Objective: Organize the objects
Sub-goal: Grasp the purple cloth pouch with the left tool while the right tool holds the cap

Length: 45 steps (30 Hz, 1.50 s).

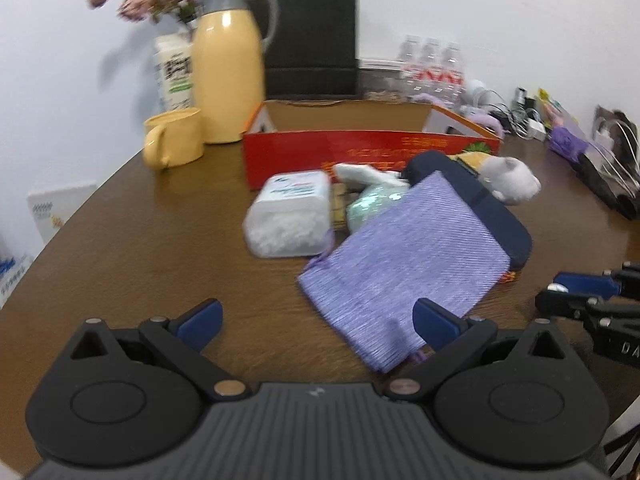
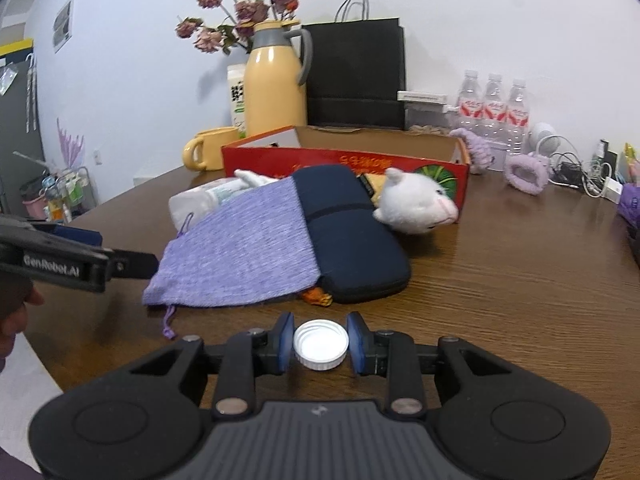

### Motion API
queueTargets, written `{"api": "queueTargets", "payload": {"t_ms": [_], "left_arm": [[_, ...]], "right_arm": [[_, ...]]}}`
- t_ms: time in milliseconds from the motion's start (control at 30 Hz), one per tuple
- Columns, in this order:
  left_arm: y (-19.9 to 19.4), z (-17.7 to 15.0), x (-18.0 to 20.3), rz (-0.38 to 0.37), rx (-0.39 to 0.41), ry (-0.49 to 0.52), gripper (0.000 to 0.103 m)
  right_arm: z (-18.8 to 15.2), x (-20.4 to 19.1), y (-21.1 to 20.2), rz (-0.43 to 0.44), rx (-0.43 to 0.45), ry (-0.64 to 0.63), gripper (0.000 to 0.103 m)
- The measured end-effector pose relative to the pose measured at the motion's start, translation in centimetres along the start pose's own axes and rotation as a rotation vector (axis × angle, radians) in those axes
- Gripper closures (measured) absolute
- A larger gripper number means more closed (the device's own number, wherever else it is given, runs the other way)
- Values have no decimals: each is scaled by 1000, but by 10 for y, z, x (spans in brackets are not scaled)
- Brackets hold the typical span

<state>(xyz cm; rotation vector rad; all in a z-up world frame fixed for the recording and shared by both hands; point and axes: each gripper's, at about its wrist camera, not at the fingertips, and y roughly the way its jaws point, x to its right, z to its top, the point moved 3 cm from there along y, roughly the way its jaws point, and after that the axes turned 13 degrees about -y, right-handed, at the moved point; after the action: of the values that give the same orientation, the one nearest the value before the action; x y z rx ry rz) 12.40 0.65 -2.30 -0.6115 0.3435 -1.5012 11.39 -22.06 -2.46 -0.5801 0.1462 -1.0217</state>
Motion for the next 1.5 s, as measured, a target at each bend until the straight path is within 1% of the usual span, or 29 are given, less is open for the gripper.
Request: {"api": "queueTargets", "payload": {"t_ms": [233,333,400,600,700,767,867,933,967,1000,1033,1067,1100,1133,1233,1333,1500], "left_arm": [[25,-1,28,-45,-26,153,0],[36,-2,34,-46,-37,202,0],[42,-1,34,-49,-47,200,0],[50,-1,23,-115,-95,96,0],[48,-3,23,-118,-99,89,0],[46,-4,25,-123,-99,85,2],[40,-8,28,-134,-82,81,13],[35,-11,31,-142,-65,81,25],[32,-13,32,-145,-59,80,29],[29,-15,33,-149,-50,77,37],[26,-18,35,-153,-38,78,49],[22,-20,37,-158,-32,80,57],[19,-22,38,-163,-29,78,72],[16,-24,40,-161,-27,76,82],[6,-28,41,-166,-20,57,89],[-8,-26,34,-175,7,18,90],[-36,-7,22,-206,67,-48,90]], "right_arm": [[2,10,-4,-24,14,13,76],[1,11,-4,-26,14,15,76],[1,12,-3,-25,14,16,76],[-1,13,-1,-23,11,23,75],[-2,12,-1,-21,11,25,75],[-2,12,-1,-20,12,28,75],[-2,11,-1,-18,13,30,76],[-3,11,-3,-17,14,30,75],[-3,11,-3,-18,15,31,75],[-3,11,-4,-18,16,32,75],[-3,11,-5,-18,17,32,75],[-3,11,-5,-19,18,33,75],[-4,11,-6,-20,19,33,75],[-4,11,-7,-20,20,34,75],[-4,11,-10,-20,24,34,75],[-4,12,-12,-21,31,35,75],[0,11,-16,-22,50,32,75]]}}
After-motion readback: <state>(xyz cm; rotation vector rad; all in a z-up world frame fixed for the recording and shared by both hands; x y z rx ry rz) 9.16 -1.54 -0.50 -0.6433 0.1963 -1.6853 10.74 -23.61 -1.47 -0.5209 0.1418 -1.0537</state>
